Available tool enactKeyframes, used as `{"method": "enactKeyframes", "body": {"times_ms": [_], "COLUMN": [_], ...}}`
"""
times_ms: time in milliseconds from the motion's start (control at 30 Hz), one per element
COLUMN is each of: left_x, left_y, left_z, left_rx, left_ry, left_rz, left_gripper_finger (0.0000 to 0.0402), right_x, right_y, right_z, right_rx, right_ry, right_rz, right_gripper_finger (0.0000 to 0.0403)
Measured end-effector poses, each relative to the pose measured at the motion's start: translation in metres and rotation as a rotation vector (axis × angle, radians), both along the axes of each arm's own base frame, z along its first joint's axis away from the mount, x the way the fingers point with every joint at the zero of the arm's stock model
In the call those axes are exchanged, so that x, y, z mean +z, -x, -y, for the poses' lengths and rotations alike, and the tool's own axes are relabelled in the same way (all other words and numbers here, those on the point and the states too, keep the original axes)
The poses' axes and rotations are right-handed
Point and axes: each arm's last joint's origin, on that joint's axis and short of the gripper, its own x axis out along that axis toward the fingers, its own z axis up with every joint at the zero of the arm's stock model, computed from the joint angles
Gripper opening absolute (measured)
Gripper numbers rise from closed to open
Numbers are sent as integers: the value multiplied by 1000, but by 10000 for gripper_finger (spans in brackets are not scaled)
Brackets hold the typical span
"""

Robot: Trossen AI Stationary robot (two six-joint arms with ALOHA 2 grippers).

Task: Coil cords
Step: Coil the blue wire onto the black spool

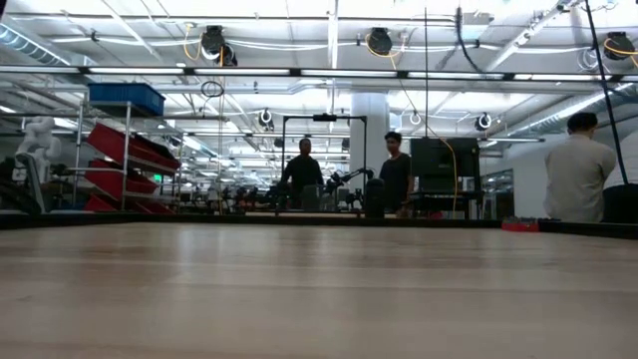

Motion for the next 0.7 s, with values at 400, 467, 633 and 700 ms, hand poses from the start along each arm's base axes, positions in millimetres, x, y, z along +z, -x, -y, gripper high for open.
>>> {"method": "enactKeyframes", "body": {"times_ms": [400, 467, 633, 700], "left_x": [-5, -9, -13, -13], "left_y": [-11, -13, -20, -23], "left_z": [-12, -15, -27, -31], "left_rx": [-15, 0, 44, 54], "left_ry": [87, 80, 87, 88], "left_rz": [18, 16, 37, 38], "left_gripper_finger": [249, 250, 250, 250], "right_x": [0, 0, 0, 0], "right_y": [0, 0, 0, 0], "right_z": [0, 0, 0, 0], "right_rx": [2, 1, 4, 5], "right_ry": [-1, -1, -3, -3], "right_rz": [1, 1, 3, 3], "right_gripper_finger": [0, 0, 0, 0]}}
